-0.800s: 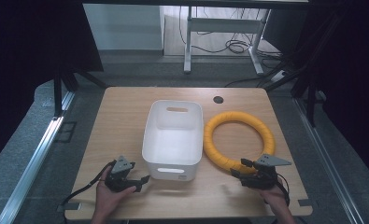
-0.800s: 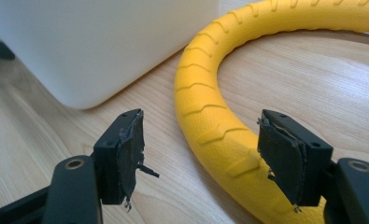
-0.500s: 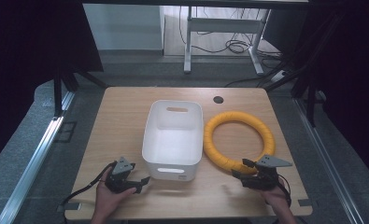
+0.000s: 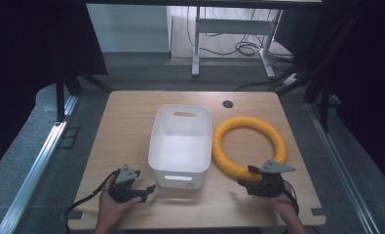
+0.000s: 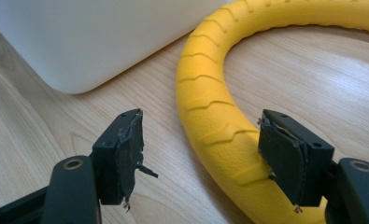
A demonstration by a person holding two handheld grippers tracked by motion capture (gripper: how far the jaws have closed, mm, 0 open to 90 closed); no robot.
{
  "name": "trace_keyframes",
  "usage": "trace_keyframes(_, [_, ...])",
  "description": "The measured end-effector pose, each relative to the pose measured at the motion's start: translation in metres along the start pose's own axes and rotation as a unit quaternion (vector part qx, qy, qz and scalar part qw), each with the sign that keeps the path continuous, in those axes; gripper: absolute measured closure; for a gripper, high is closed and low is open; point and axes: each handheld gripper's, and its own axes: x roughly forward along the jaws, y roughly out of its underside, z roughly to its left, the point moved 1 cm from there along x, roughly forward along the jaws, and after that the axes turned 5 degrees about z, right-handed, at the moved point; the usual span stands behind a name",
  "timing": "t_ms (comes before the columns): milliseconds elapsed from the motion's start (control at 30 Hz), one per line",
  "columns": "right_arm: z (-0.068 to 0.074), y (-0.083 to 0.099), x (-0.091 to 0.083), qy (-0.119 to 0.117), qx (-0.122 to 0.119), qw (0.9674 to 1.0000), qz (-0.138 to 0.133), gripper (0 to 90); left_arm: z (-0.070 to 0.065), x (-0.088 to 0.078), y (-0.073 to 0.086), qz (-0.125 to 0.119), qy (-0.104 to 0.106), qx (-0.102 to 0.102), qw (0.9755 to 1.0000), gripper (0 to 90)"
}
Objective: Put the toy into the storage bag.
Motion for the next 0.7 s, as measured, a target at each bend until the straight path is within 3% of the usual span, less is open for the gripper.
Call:
trace_keyframes(167, [-0.003, -0.001, -0.003, 0.000, 0.012, 0.9999, -0.009, 32.2, -0.002, -0.001, 0.001, 0.003, 0.003, 0.005, 1.0000, 18.5])
trace_keyframes(433, [0.002, -0.012, -0.014, -0.002, -0.004, 0.9999, -0.013, 31.4, -0.001, -0.001, 0.000, 0.000, 0.010, -0.001, 1.0000, 18.7])
trace_keyframes(500, [0.000, -0.018, -0.014, 0.000, -0.011, 0.9999, -0.007, 31.0, -0.002, -0.001, 0.000, 0.001, 0.010, 0.000, 0.9999, 18.7])
trace_keyframes(700, [-0.007, -0.042, -0.005, -0.003, -0.040, 0.9981, 0.047, 29.9, -0.006, -0.003, -0.003, 0.000, 0.011, 0.013, 0.9999, 18.6])
